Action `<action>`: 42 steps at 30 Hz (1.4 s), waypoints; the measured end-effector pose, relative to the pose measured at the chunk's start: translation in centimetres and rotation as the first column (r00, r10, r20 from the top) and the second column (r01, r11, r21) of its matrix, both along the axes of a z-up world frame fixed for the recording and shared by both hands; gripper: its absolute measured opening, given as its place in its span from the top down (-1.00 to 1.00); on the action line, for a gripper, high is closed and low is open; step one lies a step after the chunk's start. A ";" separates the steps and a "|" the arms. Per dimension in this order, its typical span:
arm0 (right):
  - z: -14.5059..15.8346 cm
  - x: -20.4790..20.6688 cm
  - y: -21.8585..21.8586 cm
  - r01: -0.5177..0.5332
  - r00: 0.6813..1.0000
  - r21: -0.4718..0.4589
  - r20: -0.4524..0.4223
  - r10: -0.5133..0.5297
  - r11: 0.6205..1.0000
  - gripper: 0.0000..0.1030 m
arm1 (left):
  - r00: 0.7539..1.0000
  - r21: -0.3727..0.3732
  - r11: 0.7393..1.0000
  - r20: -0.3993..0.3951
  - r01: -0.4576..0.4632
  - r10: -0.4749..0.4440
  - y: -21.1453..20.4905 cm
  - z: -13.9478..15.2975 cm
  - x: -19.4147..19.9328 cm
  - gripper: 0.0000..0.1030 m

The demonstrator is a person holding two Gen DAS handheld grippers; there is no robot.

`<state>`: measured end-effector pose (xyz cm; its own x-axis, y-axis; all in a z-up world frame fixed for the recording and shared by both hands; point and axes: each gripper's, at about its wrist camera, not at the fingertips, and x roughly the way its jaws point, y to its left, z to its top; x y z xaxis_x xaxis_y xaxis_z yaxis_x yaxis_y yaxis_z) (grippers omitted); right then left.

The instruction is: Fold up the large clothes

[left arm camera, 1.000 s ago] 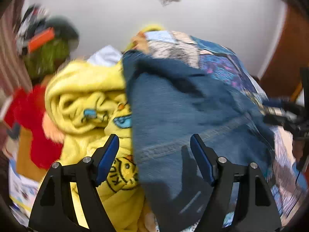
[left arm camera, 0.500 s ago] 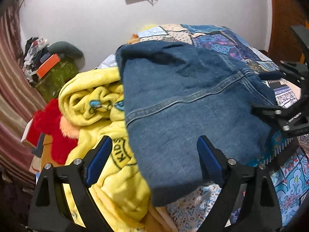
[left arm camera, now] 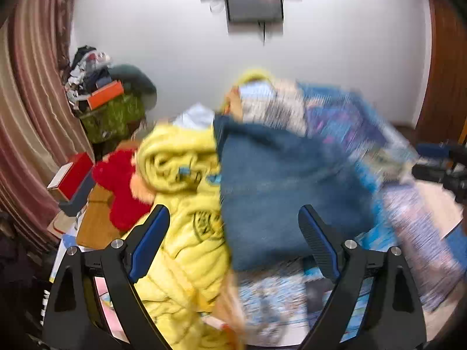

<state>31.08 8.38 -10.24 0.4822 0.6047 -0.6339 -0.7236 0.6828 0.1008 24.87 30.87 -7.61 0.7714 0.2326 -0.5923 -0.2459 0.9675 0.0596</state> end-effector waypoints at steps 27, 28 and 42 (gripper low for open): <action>11.5 -22.0 -8.8 0.061 0.924 0.339 0.335 -0.181 0.939 -0.49 | 0.855 0.014 1.000 0.518 -0.027 0.016 -17.0 11.4 -22.9 -0.75; 11.3 -22.1 -8.8 0.064 0.924 0.331 0.337 -0.182 0.941 -0.49 | 0.857 0.022 0.999 0.514 -0.042 0.025 -17.1 11.2 -23.1 -0.75; 10.2 -23.1 -9.2 0.117 0.906 0.313 0.356 -0.230 0.943 -0.93 | 0.862 0.007 0.997 0.502 -0.079 0.065 -17.0 9.9 -23.4 -0.98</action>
<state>7.95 -0.80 0.00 0.7655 0.6124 -0.1975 -0.6170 0.7857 0.0449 1.49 13.86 2.28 0.9431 0.3087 -0.1233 -0.3181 0.9458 -0.0652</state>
